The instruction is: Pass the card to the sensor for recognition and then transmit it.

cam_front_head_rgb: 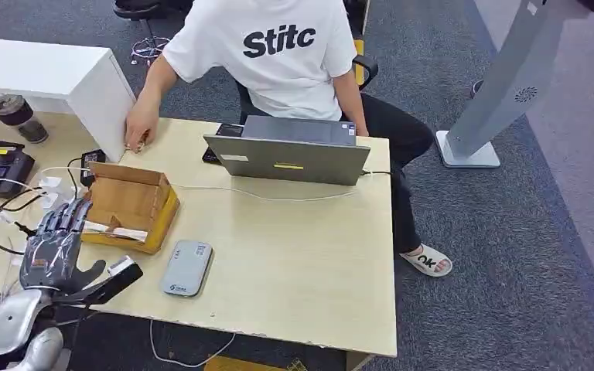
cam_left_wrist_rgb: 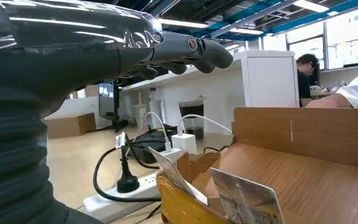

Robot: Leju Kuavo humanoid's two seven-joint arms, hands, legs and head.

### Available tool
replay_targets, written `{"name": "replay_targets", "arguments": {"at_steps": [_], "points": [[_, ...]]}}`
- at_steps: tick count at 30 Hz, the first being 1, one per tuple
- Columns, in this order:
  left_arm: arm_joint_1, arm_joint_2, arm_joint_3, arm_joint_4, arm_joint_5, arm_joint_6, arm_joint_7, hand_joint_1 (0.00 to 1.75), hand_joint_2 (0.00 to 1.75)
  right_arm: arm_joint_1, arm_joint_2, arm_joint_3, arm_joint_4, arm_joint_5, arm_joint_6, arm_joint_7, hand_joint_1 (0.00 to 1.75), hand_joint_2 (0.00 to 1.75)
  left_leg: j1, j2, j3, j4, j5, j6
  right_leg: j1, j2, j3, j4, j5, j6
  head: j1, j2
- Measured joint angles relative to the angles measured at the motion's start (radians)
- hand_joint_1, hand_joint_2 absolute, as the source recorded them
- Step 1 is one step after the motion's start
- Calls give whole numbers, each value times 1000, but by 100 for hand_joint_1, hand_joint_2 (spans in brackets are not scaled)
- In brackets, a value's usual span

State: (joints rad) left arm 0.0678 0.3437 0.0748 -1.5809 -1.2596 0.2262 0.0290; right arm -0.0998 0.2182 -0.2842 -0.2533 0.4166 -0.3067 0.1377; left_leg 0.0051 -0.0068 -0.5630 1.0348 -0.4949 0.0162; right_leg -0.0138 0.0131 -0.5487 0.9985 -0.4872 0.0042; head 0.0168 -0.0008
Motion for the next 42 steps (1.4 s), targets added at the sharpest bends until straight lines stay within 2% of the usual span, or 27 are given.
{"name": "replay_targets", "arguments": {"at_steps": [13,20,32,33,34,35,36,37,38,42], "points": [[-86,2,-39,102,-3,-35,-30,0,175,0,0,0,3,2,3,10,0,175,0,0,0,0,0,0,0,0,0,0,0,0,0,0],[-120,2,-50,147,44,-61,-50,0,175,0,0,0,3,14,2,-2,0,175,0,0,0,0,0,0,0,0,0,0,0,0,0,0],[-177,1,-80,214,43,-74,-51,2,175,-1,0,0,3,20,2,8,0,175,0,0,0,0,0,0,0,0,0,0,0,0,0,0],[-181,1,-85,217,43,-74,-51,23,175,-1,0,0,3,20,3,12,0,175,0,0,0,0,0,0,0,0,0,0,0,0,0,0],[-185,1,-90,221,43,-75,-51,63,175,-1,0,0,3,20,3,14,0,175,0,0,0,0,0,0,0,0,0,0,0,0,0,0],[-189,0,-93,224,43,-77,-51,117,175,-1,0,0,3,21,4,16,0,175,0,0,0,0,0,0,0,0,0,0,0,0,0,0],[-194,0,-95,230,43,-79,-51,147,175,-1,0,0,3,21,4,16,0,175,0,0,0,0,0,0,0,0,-1,0,0,0,0,0],[-197,0,-98,236,43,-80,-51,150,175,-1,0,0,3,21,4,17,0,175,0,0,0,0,0,0,0,0,-1,0,0,0,0,0],[-203,0,-102,243,43,-81,-51,168,175,-1,0,0,3,21,5,19,0,175,0,0,0,0,0,0,0,0,-1,0,0,0,0,0],[-222,0,-119,271,43,-82,-51,169,175,-1,0,1,3,29,5,20,0,175,0,0,0,0,0,0,0,0,-1,0,0,0,0,0]]}}
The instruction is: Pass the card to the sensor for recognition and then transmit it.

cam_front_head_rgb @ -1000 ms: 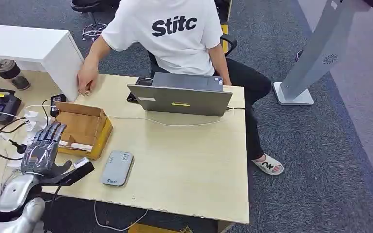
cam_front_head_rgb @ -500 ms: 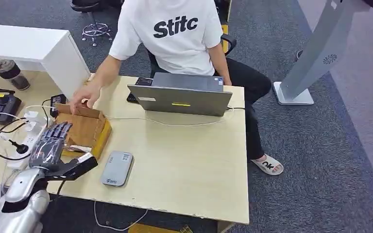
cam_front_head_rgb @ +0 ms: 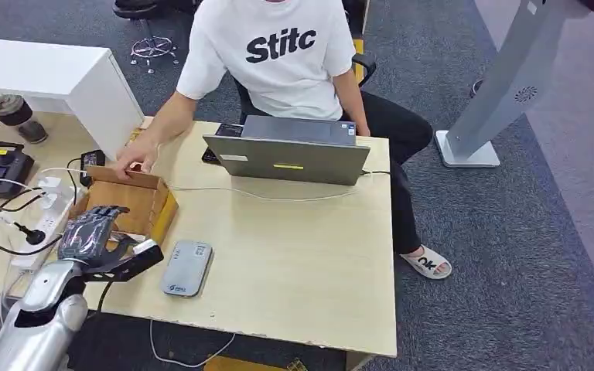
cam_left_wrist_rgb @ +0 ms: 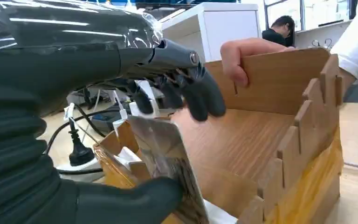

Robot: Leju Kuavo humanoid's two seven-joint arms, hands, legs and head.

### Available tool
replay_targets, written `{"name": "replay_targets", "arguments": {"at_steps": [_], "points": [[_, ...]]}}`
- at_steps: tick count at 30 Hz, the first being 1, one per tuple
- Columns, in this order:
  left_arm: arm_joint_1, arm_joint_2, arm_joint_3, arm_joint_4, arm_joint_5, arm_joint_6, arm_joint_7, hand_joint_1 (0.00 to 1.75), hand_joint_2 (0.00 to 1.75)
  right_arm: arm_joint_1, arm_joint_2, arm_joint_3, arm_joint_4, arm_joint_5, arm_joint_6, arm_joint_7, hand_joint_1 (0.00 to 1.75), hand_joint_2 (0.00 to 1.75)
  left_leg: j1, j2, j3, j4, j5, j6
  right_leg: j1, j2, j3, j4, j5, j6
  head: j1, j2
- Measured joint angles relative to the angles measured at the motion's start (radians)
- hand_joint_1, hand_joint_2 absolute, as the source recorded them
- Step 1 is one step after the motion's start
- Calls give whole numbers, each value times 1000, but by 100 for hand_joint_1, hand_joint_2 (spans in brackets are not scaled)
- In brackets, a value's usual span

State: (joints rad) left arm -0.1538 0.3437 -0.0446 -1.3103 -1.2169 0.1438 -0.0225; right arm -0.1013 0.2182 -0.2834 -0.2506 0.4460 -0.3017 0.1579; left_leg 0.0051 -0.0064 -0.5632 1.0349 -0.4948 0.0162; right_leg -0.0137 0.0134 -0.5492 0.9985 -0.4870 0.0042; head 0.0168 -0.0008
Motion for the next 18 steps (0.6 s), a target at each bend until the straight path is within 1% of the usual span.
{"name": "replay_targets", "arguments": {"at_steps": [1,13,18], "points": [[-4,0,-4,5,0,0,0,175,175,0,0,0,0,4,0,0,0,175,0,0,0,0,0,0,0,0,0,0,0,0,0,0],[-22,0,-22,29,3,0,0,175,175,-1,0,0,0,6,-1,-4,0,175,0,0,0,0,0,0,0,0,0,0,0,0,0,0],[-35,0,-29,40,-13,8,7,175,175,-1,0,0,0,5,2,6,0,175,0,0,0,0,0,0,0,0,0,0,0,0,0,0]]}}
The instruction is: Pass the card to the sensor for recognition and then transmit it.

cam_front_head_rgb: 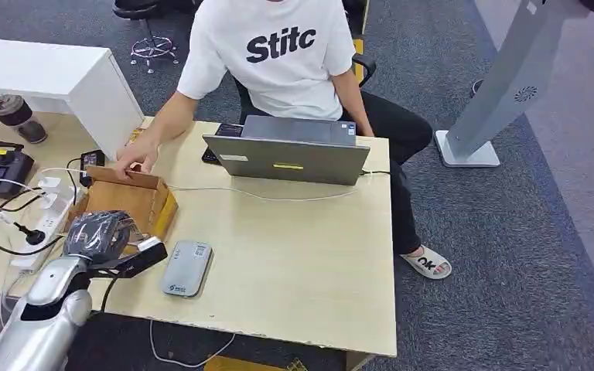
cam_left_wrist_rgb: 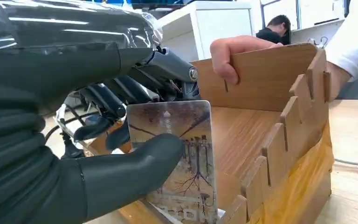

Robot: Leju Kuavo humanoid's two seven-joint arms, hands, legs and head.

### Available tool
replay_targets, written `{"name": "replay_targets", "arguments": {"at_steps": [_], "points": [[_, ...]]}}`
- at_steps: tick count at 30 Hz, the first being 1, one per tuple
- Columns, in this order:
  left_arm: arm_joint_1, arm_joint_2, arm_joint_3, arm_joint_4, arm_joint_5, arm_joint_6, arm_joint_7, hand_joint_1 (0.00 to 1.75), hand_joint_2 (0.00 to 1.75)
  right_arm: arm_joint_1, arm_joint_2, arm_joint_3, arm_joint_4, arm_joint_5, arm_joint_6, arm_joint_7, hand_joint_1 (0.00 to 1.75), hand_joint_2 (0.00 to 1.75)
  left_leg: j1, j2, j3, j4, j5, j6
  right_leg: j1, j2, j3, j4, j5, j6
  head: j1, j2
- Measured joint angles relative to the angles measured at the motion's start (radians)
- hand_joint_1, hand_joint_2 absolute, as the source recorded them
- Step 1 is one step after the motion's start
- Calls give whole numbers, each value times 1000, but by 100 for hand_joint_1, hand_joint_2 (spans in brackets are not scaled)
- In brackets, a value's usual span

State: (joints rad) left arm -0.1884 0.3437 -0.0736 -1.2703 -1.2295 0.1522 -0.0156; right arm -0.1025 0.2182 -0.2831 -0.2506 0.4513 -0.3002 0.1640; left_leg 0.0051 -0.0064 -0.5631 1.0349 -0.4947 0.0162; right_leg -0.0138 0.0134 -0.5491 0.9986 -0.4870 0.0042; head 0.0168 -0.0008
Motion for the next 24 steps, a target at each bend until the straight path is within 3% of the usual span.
{"name": "replay_targets", "arguments": {"at_steps": [8,14,24], "points": [[-14,0,-15,13,-21,14,19,175,175,-1,0,0,0,0,10,7,0,175,0,0,0,0,0,0,0,0,0,0,0,0,0,0],[-33,-5,-16,21,-66,68,59,175,175,-1,0,0,0,-3,7,7,0,175,0,0,0,0,0,0,0,0,0,0,0,0,0,0],[-70,-8,-16,5,-51,78,67,175,175,-1,0,0,0,-2,5,5,0,175,0,0,0,0,0,0,0,0,0,0,0,0,0,0]]}}
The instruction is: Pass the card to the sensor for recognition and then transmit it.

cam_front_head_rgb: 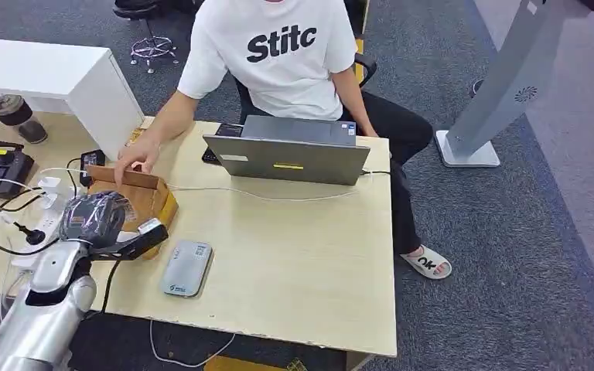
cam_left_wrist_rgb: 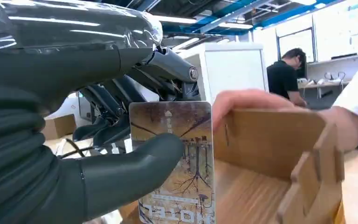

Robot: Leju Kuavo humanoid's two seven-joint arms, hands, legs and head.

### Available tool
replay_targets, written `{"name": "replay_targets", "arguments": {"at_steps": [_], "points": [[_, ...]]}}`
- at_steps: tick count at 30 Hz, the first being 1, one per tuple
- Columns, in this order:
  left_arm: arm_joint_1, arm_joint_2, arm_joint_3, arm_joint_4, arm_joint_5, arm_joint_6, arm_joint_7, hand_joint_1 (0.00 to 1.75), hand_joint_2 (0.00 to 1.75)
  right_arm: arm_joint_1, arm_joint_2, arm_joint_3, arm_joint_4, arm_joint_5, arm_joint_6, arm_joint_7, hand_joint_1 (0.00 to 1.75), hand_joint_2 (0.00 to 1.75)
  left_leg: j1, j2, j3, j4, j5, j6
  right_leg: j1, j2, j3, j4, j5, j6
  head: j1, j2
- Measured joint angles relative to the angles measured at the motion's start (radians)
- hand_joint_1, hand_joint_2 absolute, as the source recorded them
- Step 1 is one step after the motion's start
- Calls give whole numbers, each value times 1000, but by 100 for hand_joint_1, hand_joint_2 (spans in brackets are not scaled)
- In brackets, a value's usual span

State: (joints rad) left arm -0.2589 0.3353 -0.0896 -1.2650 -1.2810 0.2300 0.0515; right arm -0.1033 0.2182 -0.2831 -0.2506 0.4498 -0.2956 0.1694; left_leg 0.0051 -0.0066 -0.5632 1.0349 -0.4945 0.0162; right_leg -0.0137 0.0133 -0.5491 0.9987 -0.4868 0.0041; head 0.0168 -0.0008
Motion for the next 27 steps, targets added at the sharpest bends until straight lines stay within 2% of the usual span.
{"name": "replay_targets", "arguments": {"at_steps": [5,16,23,27], "points": [[-10,0,0,-17,-1,21,6,175,175,0,0,0,0,2,-2,-1,0,175,0,0,0,0,0,0,0,0,0,0,0,0,0,0],[-53,-8,12,-103,-102,113,74,175,175,-2,0,1,0,15,6,21,0,175,0,-1,0,0,0,0,0,0,0,0,0,0,0,0],[-97,-26,27,-111,-41,127,51,175,175,-3,0,5,0,22,8,21,0,175,0,-1,0,0,1,-1,0,0,0,0,0,0,0,0],[-140,-34,34,-108,-82,189,58,175,175,-7,0,12,0,34,8,43,0,175,0,-1,0,0,1,-1,0,0,0,0,1,0,0,0]]}}
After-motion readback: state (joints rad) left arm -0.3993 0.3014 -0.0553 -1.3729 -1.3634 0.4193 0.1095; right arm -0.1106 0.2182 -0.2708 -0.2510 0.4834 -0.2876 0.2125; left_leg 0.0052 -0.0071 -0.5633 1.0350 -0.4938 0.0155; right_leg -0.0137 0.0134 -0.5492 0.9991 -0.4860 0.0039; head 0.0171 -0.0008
